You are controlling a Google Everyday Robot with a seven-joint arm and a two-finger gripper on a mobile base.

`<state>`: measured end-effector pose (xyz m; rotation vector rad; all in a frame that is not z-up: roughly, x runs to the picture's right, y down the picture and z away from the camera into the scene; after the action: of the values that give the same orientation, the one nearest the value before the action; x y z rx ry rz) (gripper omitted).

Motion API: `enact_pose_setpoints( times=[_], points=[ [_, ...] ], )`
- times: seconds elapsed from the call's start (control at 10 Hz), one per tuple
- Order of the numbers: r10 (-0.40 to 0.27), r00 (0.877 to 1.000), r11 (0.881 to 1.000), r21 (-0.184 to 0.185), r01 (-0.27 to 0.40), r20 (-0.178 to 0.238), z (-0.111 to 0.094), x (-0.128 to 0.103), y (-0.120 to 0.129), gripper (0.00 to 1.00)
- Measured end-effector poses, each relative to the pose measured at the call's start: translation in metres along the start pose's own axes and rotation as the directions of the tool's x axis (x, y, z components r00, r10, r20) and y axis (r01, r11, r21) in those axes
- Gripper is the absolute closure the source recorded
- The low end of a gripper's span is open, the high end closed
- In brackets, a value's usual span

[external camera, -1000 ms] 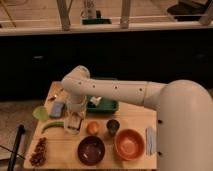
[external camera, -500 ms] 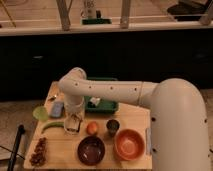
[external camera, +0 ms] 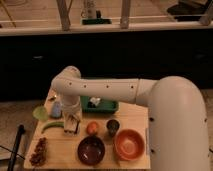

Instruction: Place eraser in paper cup

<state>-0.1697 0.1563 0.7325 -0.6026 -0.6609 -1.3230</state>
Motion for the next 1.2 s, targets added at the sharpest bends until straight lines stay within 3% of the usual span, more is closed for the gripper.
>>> enact_pose_setpoints(
  times=[0.3, 1.0, 1.2],
  points=[
    [-0.023, 1.000, 1.000, -0.002, 0.023, 0.003, 0.002, 0.000, -0.005, 0.96],
    [-0.050, 0.999, 0.999, 0.000, 0.050, 0.000, -0.001, 0.008, -0.014, 0.27],
    [-0.053, 0.999, 0.999, -0.006, 0.053, 0.006, -0.001, 0.010, -0.013, 0.20]
  ],
)
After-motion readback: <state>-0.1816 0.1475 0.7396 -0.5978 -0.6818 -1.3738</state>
